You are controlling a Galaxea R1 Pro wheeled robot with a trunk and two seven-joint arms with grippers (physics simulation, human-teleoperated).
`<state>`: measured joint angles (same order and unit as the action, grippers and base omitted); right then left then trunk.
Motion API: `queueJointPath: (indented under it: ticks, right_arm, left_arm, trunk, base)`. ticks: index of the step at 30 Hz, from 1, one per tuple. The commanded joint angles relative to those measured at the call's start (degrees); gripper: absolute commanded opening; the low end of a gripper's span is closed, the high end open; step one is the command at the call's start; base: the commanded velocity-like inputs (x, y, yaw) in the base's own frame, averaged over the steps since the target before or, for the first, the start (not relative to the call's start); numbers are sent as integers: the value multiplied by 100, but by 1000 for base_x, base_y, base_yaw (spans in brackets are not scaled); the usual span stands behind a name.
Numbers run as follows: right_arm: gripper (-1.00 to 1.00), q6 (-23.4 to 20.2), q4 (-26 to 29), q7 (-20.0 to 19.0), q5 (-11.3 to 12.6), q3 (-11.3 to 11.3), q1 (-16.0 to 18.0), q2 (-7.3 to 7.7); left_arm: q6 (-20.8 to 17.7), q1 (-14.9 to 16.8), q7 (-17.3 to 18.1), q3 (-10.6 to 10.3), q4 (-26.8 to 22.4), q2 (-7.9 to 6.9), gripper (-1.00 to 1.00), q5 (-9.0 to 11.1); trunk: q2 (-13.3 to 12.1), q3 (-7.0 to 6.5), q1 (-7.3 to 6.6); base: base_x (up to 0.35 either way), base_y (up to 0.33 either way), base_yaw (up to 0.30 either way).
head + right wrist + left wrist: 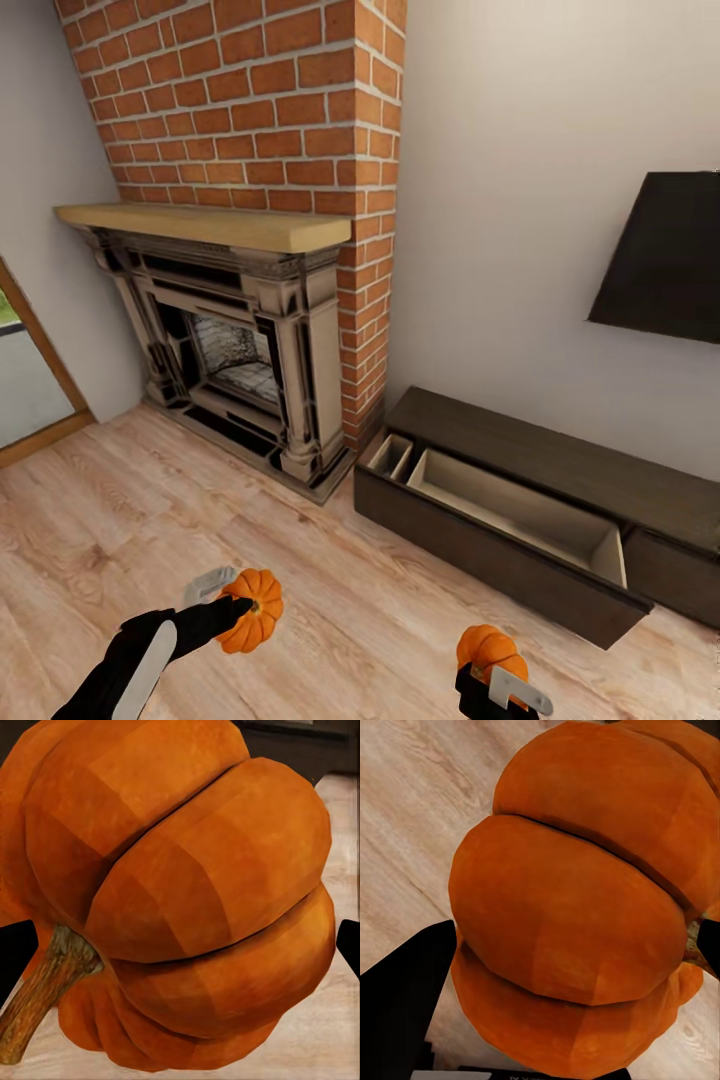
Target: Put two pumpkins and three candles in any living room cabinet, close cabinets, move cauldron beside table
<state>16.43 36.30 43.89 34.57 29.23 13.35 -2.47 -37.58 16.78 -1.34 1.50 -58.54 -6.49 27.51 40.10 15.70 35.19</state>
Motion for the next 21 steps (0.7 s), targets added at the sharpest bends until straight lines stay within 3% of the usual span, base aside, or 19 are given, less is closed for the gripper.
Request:
queueJointPath:
  ticks: [1,6,21]
  right_arm:
    - [-100,1,0,-5,-3,-4,1,0]
    - [-100,1,0,-5,-3,-5,1,1]
    - [-100,1,1,-4,-3,-49,1,1]
  left_arm:
    - [-1,0,2,0,0,0,-100,8]
    - [2,0,3,0,0,-1,-100,8]
    - [5,0,3,0,0,-10,-100,8]
  trunk:
    - [0,-6,0]
    - [0,-34,0]
    - [0,-127,0]
  base:
    - [293,0,-257]
    - [199,0,-250]
    - [7,0,-242]
